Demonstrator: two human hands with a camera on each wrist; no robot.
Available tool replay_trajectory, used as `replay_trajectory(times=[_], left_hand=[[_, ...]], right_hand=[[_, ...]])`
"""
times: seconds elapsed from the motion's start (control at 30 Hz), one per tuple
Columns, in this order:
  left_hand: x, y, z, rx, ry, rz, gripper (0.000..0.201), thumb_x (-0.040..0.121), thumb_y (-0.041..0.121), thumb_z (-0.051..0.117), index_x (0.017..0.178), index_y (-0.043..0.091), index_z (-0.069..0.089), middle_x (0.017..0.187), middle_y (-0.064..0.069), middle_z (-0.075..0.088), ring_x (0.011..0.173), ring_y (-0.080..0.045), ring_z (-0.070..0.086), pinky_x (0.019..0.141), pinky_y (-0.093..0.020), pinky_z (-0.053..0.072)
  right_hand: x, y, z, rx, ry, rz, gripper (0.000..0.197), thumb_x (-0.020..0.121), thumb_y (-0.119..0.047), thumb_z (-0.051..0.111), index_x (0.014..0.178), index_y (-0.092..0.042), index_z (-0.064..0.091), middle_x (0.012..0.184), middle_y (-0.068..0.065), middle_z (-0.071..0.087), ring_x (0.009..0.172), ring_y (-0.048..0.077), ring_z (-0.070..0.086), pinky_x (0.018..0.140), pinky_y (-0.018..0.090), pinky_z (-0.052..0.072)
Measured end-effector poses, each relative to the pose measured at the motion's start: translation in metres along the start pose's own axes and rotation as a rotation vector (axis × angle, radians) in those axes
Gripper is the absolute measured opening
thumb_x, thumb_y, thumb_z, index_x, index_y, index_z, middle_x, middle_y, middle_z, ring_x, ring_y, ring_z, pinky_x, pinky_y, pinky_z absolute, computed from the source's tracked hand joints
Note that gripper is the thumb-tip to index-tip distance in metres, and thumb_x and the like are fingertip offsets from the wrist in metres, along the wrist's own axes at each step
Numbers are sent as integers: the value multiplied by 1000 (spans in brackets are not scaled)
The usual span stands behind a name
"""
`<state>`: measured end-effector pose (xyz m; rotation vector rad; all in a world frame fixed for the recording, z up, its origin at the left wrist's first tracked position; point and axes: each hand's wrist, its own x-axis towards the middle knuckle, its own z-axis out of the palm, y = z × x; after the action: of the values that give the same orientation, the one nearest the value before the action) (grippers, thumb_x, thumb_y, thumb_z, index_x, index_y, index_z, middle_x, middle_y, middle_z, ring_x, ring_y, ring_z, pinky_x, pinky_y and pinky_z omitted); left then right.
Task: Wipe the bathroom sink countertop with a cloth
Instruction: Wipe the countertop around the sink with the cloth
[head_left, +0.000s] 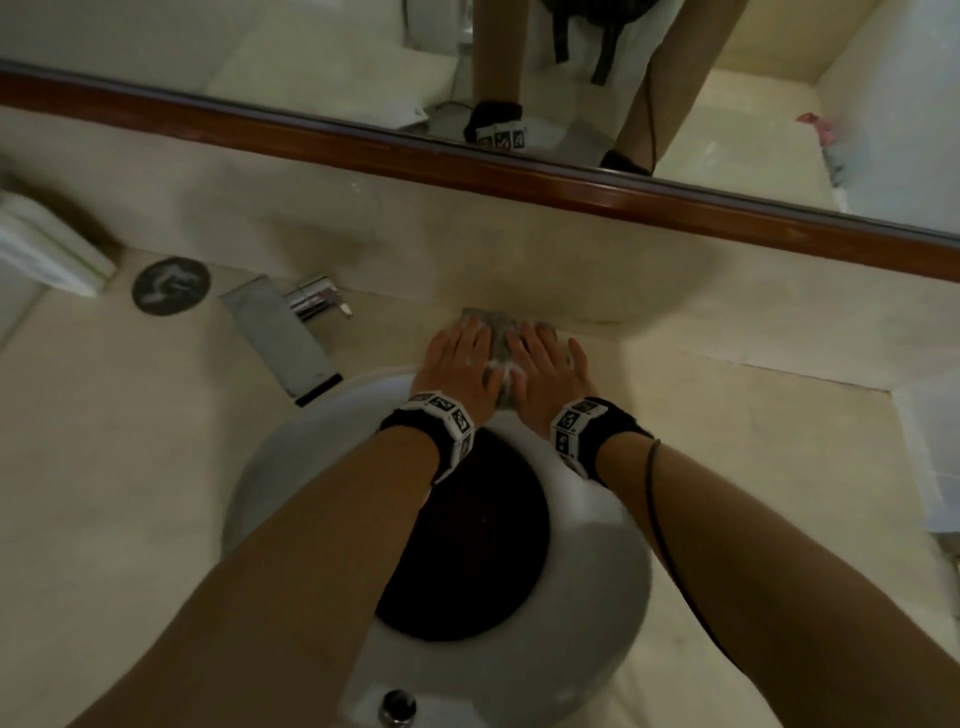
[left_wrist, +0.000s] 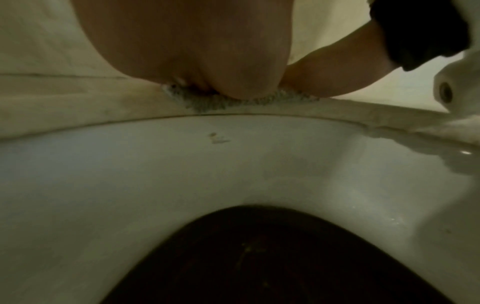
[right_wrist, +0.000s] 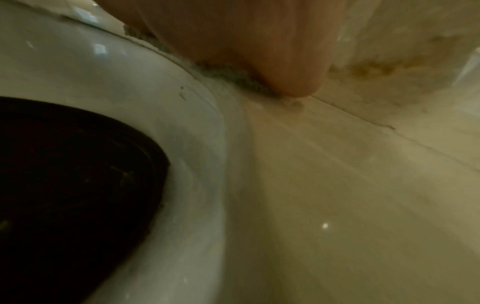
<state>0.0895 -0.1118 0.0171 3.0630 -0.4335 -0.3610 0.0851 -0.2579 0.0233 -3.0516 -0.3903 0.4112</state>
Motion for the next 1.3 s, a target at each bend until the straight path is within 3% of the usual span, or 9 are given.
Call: replay_trajectory(times=[0.13, 0.3, 0.47, 0.6, 1.13, 1.3], left_hand=[[1, -15, 2, -4, -23, -8, 64, 100, 42, 14, 153, 9, 1, 162, -8, -2, 149, -24, -4, 119, -43, -2], [4, -10, 4, -36, 17, 30, 84, 81, 47, -9, 152, 9, 10, 161, -13, 6, 148, -28, 4, 118, -43, 0], [5, 16, -5, -36, 28, 68, 80, 84, 47, -8, 152, 10, 10, 161, -13, 6, 148, -26, 3, 118, -43, 3], [9, 47, -4, -19, 41, 77, 61, 100, 40, 18, 152, 9, 11, 161, -12, 6, 148, -27, 3, 118, -43, 3], [29, 196, -6, -7, -11, 186, 60, 102, 41, 18, 153, 13, 6, 162, -7, 0, 148, -24, -1, 120, -41, -1], [28, 218, -3, 26, -33, 185, 61, 102, 43, 17, 154, 15, 2, 162, -5, -3, 149, -23, -4, 119, -41, -6]], right_hand=[[8, -12, -2, -18, -18, -10, 56, 101, -35, 19, 154, -22, 4, 162, -3, 0, 149, 18, -2, 117, 50, 1], [3, -3, -4, 20, -44, 6, 56, 102, -36, 19, 154, -25, 2, 162, -6, -5, 149, 16, -6, 117, 50, -1], [-10, 21, 3, 29, -19, 40, 56, 102, -37, 18, 154, -26, 2, 162, -6, -6, 149, 16, -7, 116, 49, -2], [-24, 48, 7, 31, -10, 78, 55, 102, -38, 18, 154, -26, 3, 162, -5, -6, 149, 16, -8, 116, 48, -3], [-96, 181, 20, 60, -16, 256, 55, 102, -42, 18, 153, -30, 0, 161, -6, -10, 148, 13, -11, 117, 47, -3], [-111, 196, 22, 51, -2, 264, 55, 101, -42, 13, 154, -29, 2, 161, -4, -11, 148, 15, -11, 117, 47, -4]])
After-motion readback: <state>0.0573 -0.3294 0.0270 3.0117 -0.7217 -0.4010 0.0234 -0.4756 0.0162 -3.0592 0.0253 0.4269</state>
